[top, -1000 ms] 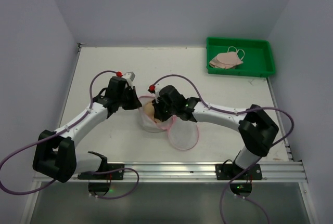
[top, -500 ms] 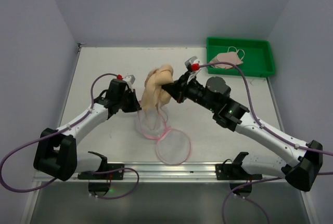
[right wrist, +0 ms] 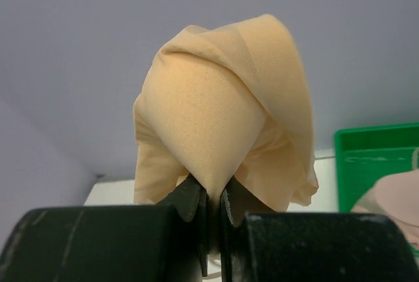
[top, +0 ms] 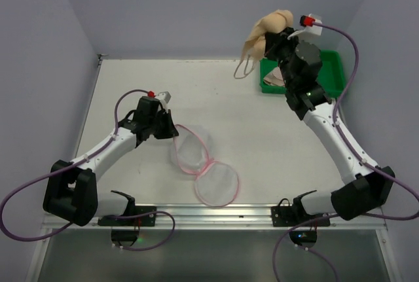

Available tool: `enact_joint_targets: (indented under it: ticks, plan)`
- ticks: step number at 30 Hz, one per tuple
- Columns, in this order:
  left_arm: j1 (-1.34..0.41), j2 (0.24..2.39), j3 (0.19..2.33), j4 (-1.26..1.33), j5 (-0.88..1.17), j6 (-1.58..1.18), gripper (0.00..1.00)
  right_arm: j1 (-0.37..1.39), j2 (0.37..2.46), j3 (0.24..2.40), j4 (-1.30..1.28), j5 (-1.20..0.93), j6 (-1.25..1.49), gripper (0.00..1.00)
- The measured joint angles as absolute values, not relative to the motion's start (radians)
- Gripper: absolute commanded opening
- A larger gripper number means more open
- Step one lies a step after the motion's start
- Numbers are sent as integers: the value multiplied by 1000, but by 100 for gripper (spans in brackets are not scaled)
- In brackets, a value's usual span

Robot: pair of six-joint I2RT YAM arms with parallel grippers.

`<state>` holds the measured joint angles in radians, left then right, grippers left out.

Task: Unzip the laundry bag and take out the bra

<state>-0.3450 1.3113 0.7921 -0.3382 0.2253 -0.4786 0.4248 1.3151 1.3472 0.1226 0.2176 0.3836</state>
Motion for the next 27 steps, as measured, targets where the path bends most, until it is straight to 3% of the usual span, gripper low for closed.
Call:
enact_joint_targets:
  ticks: [9, 16, 27]
  plan:
    - [-345, 1308, 803, -342, 224, -466, 0, 129, 1737, 1608, 41, 387, 493, 0]
    - [-345, 1307, 803, -345, 223, -456, 0, 43, 2079, 1828, -45, 519, 546, 0]
    - [-345, 1316, 803, -346, 226, -450, 0, -90, 2159, 1875, -83, 605, 568, 0]
